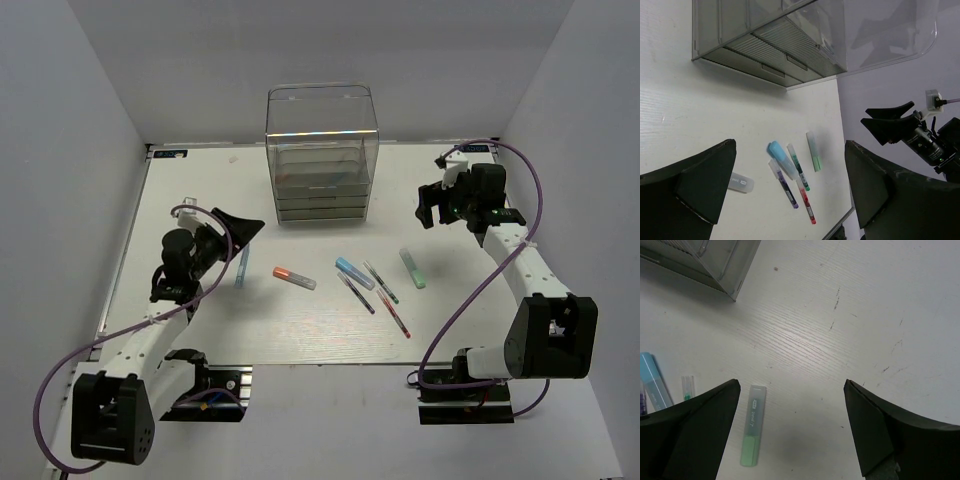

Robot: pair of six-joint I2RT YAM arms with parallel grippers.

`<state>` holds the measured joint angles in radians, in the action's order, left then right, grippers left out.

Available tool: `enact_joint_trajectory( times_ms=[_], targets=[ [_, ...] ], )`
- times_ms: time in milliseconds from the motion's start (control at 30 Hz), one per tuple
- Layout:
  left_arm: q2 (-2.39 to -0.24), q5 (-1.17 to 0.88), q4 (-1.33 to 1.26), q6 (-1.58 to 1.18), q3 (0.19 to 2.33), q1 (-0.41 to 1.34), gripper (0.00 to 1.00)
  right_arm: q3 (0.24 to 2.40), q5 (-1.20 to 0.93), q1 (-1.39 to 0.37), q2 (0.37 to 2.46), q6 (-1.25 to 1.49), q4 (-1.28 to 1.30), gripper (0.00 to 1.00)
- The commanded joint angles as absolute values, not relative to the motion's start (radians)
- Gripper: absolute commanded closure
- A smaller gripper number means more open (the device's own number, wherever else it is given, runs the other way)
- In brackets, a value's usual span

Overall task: Sort the stationery into containers
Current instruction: Open the storage box at the center of the board.

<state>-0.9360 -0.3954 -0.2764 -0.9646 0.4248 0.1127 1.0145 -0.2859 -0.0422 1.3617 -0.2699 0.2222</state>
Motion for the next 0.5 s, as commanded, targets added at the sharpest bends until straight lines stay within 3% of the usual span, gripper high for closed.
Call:
enact_joint_trajectory(
  times_ms=[0,267,300,367,433,467],
  targets=[
    [-0.972,-0.423,-0.348,-0.983,0.417,0.124,0.0,1.016,-0.322,-0.046,1.326,-0.294,0.192,0.1],
    [-1.129,-0.37,-0.432,-1.012,0.474,0.199,0.03,0.988,-0.586,-0.048,1.29,-0.509,0.255,0.12],
    [-1.146,-0.37,-0.443,-1.012,0.474,0.212,0.07,0.988,-0.592,-0.051,1.298,-0.503,0.253,0.17],
    [-1.201,-0.33,-0.469,-1.026,0.497,0.225,0.1,1.002,-0.607,-0.048,1.333,-0.505,0.262,0.43],
    [-1.239,-0.304,-0.514,-1.04,0.506,0.238,0.23,1.029,-0.621,-0.052,1.357,-0.502,0.293,0.74],
    [-1.259,-0.276,-0.537,-1.057,0.506,0.25,0.3,1.037,-0.623,-0.054,1.373,-0.499,0.299,0.77]
  ],
)
